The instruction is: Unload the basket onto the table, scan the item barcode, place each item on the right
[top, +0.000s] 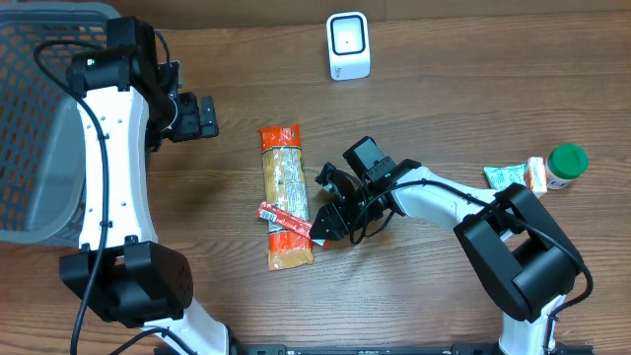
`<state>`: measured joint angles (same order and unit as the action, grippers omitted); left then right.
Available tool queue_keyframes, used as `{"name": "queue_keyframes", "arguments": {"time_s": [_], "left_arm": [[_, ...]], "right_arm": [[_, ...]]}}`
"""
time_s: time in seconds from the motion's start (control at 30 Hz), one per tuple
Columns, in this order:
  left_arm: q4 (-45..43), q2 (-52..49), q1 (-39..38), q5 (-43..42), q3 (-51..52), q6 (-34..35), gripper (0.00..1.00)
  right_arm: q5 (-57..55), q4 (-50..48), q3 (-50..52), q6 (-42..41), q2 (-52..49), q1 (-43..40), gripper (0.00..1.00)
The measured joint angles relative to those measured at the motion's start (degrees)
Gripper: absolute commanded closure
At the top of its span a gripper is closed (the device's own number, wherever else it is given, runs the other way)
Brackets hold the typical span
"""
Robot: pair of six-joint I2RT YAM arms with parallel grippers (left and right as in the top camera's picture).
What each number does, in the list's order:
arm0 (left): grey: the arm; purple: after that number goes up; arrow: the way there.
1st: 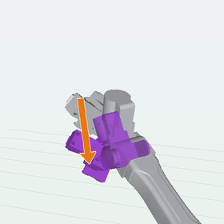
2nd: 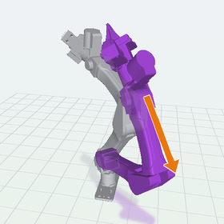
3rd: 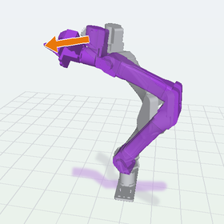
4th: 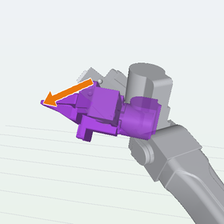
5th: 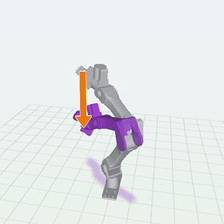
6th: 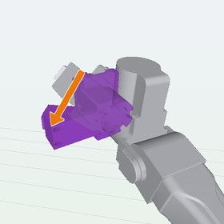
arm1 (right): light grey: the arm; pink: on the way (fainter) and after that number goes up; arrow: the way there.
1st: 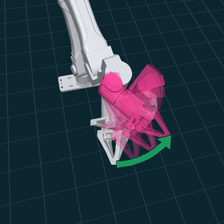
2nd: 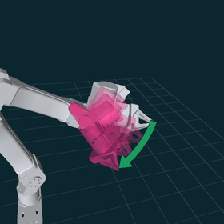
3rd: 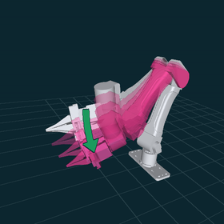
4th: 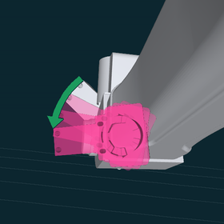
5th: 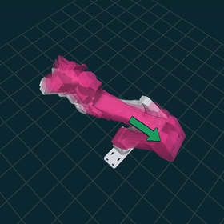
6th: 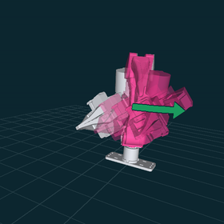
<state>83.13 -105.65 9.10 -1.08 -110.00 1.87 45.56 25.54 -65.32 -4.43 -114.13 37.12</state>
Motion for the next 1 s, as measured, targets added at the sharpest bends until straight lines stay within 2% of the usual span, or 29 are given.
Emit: {"name": "queue_keyframes", "arguments": {"time_s": [0.07, 0.13, 0.27, 0.5, 0.77, 0.83, 0.97, 1.0], "left_arm": [[0.0, 0.0, 0.0, 0.0, 0.0, 0.0, 0.00], [0.0, 0.0, 0.0, 0.0, 0.0, 0.0, 0.00], [0.0, 0.0, 0.0, 0.0, 0.0, 0.0, 0.00], [0.0, 0.0, 0.0, 0.0, 0.0, 0.0, 0.00], [0.0, 0.0, 0.0, 0.0, 0.0, 0.0, 0.00], [0.0, 0.0, 0.0, 0.0, 0.0, 0.0, 0.00], [0.0, 0.0, 0.0, 0.0, 0.0, 0.0, 0.00], [0.0, 0.0, 0.0, 0.0, 0.0, 0.0, 0.00]], "right_arm": [[0.9, -0.1, 0.0, 0.0, 0.0, 0.0, 0.69], [1.6, 0.0, 0.1, -0.4, 0.0, 0.0, 0.71], [2.3, -0.1, 0.1, -0.5, 0.0, 0.0, 0.69], [2.1, 0.3, 0.1, -1.1, 0.0, 0.0, 0.59], [0.5, 0.4, 0.1, -3.3, -0.3, 0.2, 0.60], [0.5, -0.1, 0.1, -3.8, -1.1, 0.1, 0.64], [0.5, -0.5, 0.1, -5.0, -2.4, 0.2, 0.66], [0.5, -0.6, 0.1, -5.2, -2.4, 0.2, 0.69]]}}
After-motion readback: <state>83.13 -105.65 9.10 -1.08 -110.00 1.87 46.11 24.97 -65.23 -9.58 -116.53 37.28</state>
